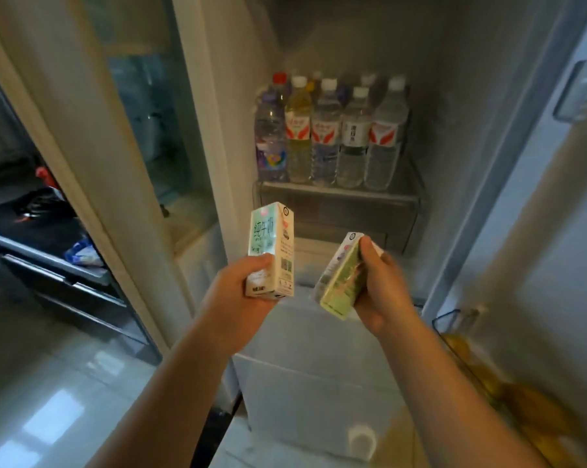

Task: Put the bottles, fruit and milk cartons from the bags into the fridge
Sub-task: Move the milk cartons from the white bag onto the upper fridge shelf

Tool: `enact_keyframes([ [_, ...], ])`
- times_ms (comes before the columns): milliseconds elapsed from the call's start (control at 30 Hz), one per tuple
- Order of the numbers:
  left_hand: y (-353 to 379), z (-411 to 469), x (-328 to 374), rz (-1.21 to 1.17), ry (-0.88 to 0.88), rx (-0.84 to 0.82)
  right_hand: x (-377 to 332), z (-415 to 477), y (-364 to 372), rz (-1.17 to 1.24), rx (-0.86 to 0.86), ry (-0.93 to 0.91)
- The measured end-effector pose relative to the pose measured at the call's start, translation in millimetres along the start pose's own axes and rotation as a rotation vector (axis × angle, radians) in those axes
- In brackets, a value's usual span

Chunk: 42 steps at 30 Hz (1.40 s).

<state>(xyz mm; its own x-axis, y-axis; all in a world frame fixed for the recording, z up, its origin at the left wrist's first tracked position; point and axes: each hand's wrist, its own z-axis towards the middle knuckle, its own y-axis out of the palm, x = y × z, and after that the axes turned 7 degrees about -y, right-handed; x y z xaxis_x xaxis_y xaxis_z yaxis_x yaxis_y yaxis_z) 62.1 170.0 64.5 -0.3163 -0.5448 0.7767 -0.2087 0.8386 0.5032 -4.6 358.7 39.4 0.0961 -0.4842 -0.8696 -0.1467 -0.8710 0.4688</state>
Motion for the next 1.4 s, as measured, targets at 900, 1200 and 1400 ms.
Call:
enact_keyframes([
  [900, 218, 121, 286, 0.428, 0.856, -0.194, -283, 132, 186, 0.066, -0.130, -0.601],
  [1200, 273, 174, 362, 0.495, 0.880, -0.223, -357, 184, 222, -0.188, 0.030, -0.807],
  [1400, 310, 207, 388, 0.562, 0.729, -0.332, -386, 224, 221, -0.334, 0.024, -0.838],
])
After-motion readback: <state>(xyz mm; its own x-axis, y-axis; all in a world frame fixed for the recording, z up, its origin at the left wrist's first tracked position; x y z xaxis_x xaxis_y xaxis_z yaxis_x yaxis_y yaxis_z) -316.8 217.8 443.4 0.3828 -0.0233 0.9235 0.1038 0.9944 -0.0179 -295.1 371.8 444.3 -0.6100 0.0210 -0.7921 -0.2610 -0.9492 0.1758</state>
